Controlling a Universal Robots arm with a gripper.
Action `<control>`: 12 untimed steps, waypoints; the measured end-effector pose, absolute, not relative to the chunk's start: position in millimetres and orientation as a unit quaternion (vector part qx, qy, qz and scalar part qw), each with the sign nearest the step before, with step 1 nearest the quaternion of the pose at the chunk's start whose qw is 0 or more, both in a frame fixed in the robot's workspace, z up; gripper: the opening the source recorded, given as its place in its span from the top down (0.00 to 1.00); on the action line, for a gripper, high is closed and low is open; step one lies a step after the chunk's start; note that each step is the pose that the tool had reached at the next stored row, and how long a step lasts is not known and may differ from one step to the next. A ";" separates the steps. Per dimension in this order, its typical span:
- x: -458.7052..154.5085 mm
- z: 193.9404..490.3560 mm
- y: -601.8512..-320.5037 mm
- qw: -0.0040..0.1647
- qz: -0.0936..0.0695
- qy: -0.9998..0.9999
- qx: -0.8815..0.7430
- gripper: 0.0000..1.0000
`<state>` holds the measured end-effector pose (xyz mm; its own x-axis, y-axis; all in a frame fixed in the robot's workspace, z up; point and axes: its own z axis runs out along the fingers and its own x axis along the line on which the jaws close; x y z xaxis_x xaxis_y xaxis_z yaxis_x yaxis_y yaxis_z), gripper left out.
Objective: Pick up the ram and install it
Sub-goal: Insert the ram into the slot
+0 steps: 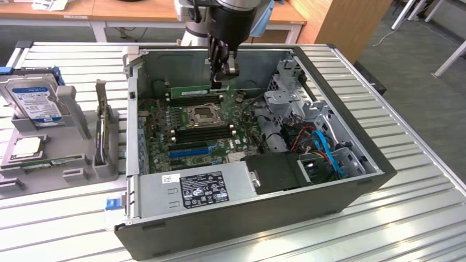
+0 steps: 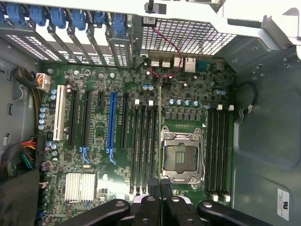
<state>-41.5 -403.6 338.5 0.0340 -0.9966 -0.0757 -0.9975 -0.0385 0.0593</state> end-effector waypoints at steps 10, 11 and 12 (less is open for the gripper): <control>-41.5 338.5 -414.1 0.005 0.048 0.693 -0.719 0.88; -41.5 338.5 -415.2 0.005 0.048 0.693 -0.719 0.88; -41.6 338.5 -415.4 0.005 0.048 0.693 -0.719 0.88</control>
